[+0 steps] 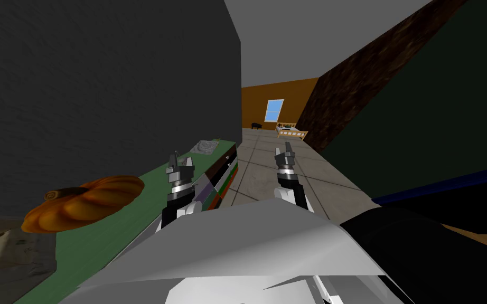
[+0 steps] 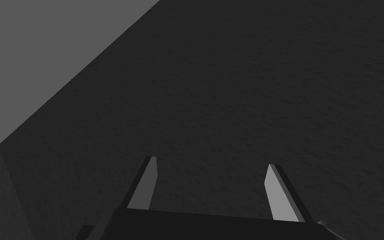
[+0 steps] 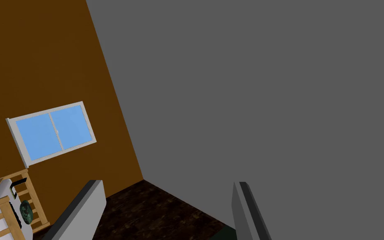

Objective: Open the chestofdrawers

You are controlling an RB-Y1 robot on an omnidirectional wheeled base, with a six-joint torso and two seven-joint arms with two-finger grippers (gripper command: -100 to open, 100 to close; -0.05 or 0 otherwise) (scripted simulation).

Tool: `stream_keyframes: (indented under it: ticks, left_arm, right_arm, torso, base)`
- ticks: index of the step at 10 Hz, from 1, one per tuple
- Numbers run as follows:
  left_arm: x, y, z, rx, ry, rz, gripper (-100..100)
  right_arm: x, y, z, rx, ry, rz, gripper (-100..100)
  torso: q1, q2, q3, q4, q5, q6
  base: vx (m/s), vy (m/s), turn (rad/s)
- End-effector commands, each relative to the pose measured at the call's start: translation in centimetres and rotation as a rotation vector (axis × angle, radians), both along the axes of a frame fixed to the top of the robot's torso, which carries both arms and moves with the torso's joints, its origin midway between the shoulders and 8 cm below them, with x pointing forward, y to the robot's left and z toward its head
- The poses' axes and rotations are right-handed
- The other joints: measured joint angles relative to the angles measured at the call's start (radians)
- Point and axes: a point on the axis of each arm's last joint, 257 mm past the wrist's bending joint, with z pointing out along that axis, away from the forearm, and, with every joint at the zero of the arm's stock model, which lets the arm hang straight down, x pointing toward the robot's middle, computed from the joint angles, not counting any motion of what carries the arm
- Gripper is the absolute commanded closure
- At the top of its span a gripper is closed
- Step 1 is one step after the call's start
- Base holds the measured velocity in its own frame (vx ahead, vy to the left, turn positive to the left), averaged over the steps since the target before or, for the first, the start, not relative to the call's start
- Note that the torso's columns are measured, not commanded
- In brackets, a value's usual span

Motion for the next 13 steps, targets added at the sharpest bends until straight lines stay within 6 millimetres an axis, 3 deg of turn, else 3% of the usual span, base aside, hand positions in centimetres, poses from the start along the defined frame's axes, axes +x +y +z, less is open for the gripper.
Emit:
stream_keyframes:
  ticks: [1, 9, 10, 13]
  left_arm:
    - [0.0, 0.0, 0.0, 0.000, 0.000, 0.000, 0]
    - [0.0, 0.0, 0.0, 0.000, 0.000, 0.000, 0]
    - [0.3, -0.3, -0.4, 0.022, 0.012, -0.017, -100]
    - [1.3, -0.7, -2.1, 0.058, 0.049, -0.056, -100]
  right_arm:
    - [0.0, 0.0, 0.0, 0.000, 0.000, 0.000, 0]
    - [0.0, 0.0, 0.0, 0.000, 0.000, 0.000, 0]
    - [0.0, 0.0, 0.0, 0.000, 0.000, 0.000, 0]
    - [0.0, 0.0, 0.0, 0.000, 0.000, 0.000, 0]
  torso:
    - [0.000, 0.040, -0.082, 0.041, 0.000, 0.000]
    - [0.000, 0.618, -1.234, 0.617, 0.000, 0.000]
    - [0.000, 0.691, -1.382, 0.691, 0.000, 0.000]
    - [-0.001, 0.734, -1.477, 0.736, 0.000, 0.000]
  base:
    - [0.000, 0.000, 0.000]
    - [0.000, 0.000, 0.000]
    - [0.026, -0.012, 0.053]
    - [0.071, -0.037, 0.088]
